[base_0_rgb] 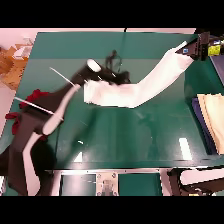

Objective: Fold the shirts.

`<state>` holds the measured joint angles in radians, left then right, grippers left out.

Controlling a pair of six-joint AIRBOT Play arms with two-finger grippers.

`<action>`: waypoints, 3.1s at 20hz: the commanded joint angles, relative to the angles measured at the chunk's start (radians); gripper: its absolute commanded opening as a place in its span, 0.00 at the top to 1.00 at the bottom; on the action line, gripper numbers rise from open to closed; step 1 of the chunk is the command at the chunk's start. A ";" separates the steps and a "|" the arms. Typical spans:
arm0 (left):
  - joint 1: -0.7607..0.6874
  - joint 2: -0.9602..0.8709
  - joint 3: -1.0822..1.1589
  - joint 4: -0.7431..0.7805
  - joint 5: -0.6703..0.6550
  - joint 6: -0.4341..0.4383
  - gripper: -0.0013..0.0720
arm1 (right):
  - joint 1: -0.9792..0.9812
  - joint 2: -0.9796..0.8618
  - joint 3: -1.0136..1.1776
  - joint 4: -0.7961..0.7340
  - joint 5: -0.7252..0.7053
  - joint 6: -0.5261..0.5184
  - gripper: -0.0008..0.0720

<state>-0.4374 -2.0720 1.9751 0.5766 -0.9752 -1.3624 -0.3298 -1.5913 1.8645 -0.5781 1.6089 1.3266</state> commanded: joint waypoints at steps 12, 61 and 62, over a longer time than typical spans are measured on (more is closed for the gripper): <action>0.622 0.182 0.101 0.068 -0.615 -0.039 0.94 | 0.789 -0.217 -0.138 -0.037 -0.888 0.166 0.97; 0.631 0.182 0.101 0.074 -0.640 0.002 0.94 | -0.305 -0.054 0.071 -0.044 -0.293 0.223 0.97; 0.631 0.182 0.101 0.074 -0.640 0.002 0.94 | -0.362 -0.051 0.076 -0.058 -0.294 0.225 0.97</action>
<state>0.1944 -1.8904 2.0754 0.6510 -1.6161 -1.3605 -0.5362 -1.6520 1.8889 -0.5827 1.2793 1.5124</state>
